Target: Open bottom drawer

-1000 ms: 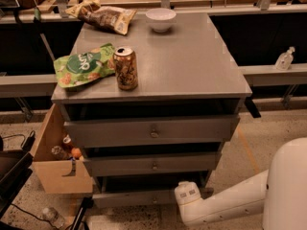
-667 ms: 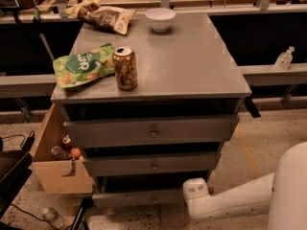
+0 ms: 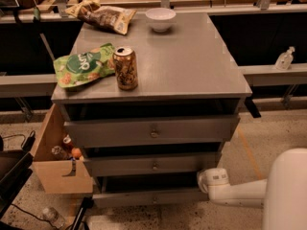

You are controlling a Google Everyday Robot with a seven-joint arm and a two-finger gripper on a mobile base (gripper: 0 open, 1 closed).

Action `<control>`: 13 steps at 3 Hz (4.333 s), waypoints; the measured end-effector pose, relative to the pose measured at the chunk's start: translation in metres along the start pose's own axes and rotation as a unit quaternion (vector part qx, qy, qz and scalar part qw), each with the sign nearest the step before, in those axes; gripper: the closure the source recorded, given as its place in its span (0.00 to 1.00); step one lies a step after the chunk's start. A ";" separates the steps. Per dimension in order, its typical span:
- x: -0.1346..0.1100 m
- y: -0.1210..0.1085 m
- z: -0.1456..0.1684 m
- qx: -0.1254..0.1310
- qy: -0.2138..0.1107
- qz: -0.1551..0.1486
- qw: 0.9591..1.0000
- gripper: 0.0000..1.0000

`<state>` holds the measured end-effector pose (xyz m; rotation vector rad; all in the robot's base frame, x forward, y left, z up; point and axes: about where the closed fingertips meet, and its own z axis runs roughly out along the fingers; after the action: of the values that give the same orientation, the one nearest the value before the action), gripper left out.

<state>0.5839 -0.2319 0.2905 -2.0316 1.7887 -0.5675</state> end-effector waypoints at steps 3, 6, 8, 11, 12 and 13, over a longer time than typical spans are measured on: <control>-0.014 -0.013 0.011 0.005 -0.040 0.005 0.999 1.00; -0.079 0.058 0.067 -0.070 -0.130 0.020 0.989 1.00; -0.079 0.058 0.067 -0.070 -0.130 0.020 0.989 1.00; -0.079 0.058 0.067 -0.070 -0.130 0.020 0.989 0.59; -0.079 0.058 0.067 -0.070 -0.130 0.020 0.989 0.35; -0.080 0.059 0.068 -0.071 -0.130 0.020 0.989 0.13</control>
Offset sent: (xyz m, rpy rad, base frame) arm 0.0218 0.0045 0.0046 0.0629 -0.0250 0.0217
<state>0.5613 -0.1585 0.1978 -2.0476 1.7486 -0.1560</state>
